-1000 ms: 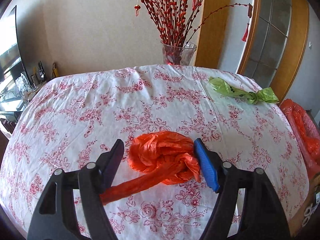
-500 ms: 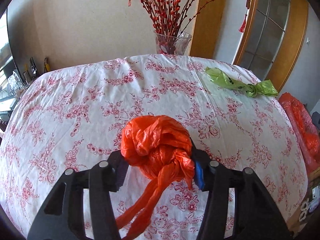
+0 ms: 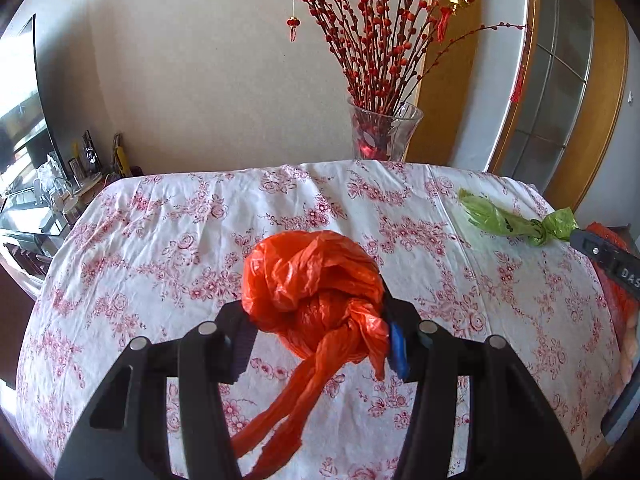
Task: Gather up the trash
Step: 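Grasp the light-green paw-print bag at its knot with the right gripper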
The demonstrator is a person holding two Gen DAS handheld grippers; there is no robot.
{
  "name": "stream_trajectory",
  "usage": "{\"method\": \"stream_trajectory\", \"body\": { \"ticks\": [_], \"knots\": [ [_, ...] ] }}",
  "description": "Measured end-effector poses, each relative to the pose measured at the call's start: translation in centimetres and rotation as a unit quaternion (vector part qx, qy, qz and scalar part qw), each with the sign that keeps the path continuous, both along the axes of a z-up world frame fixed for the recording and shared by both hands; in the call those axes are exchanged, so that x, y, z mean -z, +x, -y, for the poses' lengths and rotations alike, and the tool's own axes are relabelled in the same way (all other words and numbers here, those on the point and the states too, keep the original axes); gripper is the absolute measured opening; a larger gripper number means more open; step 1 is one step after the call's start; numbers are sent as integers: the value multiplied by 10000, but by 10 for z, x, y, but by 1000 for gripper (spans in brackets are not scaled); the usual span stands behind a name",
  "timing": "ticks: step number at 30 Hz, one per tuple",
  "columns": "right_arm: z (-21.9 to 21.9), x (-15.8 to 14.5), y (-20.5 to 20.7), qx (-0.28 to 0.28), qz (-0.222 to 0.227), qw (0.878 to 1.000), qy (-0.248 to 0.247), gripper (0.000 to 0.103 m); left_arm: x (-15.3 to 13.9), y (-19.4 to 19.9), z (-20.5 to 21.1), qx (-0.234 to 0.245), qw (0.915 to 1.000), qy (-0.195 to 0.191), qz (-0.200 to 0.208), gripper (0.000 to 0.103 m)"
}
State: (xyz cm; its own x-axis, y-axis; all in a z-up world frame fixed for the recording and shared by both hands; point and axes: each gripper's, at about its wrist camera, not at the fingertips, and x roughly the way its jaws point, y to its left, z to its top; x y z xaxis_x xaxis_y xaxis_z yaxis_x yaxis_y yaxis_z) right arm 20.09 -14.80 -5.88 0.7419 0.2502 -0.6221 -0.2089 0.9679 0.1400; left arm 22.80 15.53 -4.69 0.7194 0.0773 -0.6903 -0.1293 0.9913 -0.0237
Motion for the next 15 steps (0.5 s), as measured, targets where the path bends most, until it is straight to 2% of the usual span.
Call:
{"method": "stream_trajectory", "body": {
  "ticks": [5, 9, 13, 14, 15],
  "knots": [
    [-15, 10, 35, -12, -113, 9999, -125, 41, -2, 7, -7, 22, 9999, -107, 53, 52],
    [-22, 24, 56, -13, -471, 9987, -214, 48, -2, 11, -9, 41, 9998, -190, 58, 52],
    [-25, 35, 62, -18, -752, 9964, -379, 48, -3, 14, -11, 78, 9997, -232, 85, 52],
    [-25, 34, 62, -19, -760, 9964, -381, 48, -3, 15, -11, 84, 9996, -243, 85, 52],
    [-26, 34, 61, -19, -770, 9961, -424, 40, -3, 15, -11, 88, 9996, -263, 80, 52]
  ]
}}
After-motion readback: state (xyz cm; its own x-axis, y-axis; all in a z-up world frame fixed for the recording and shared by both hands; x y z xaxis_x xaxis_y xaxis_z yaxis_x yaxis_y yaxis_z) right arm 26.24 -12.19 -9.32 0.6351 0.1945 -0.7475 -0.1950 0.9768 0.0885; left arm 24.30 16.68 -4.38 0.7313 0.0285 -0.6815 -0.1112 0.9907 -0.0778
